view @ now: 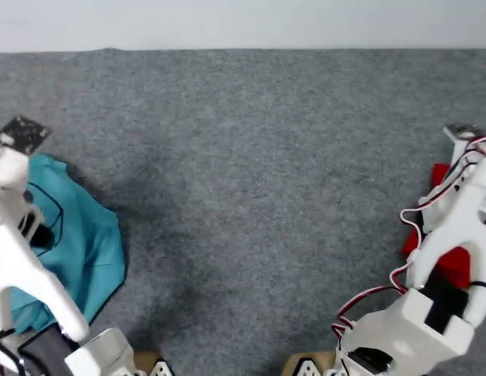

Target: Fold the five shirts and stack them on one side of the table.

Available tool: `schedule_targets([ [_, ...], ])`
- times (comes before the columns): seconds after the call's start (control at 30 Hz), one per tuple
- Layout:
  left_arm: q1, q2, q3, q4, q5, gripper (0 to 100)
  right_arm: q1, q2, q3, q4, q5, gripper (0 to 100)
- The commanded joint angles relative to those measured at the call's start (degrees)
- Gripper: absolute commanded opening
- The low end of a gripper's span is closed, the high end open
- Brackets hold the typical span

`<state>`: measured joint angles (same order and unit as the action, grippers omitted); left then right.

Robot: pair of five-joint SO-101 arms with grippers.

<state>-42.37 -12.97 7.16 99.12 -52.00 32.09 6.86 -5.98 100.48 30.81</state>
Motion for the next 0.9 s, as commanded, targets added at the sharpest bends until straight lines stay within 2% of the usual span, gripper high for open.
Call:
schedule_targets([
  [0.0,-3.1,0.0,1.5,1.5,-5.3,22,-0.6,-3.4,0.4,2.3,-0.7,0.9],
  [0.27,-11.3,-0.1,2.8,1.6,-12.3,22,-0.7,-3.4,0.5,2.4,-5.6,0.9],
  [0.47,-16.2,-0.1,4.7,1.6,-17.3,22,-3.8,-3.5,0.7,2.5,-6.2,0.9],
  [0.73,-16.8,0.5,6.5,1.3,-17.6,22,-11.6,-3.5,0.7,2.5,-11.6,0.9],
  [0.87,-16.4,0.6,11.6,1.2,-20.2,14,-15.3,-3.5,0.7,2.5,-13.7,0.9],
])
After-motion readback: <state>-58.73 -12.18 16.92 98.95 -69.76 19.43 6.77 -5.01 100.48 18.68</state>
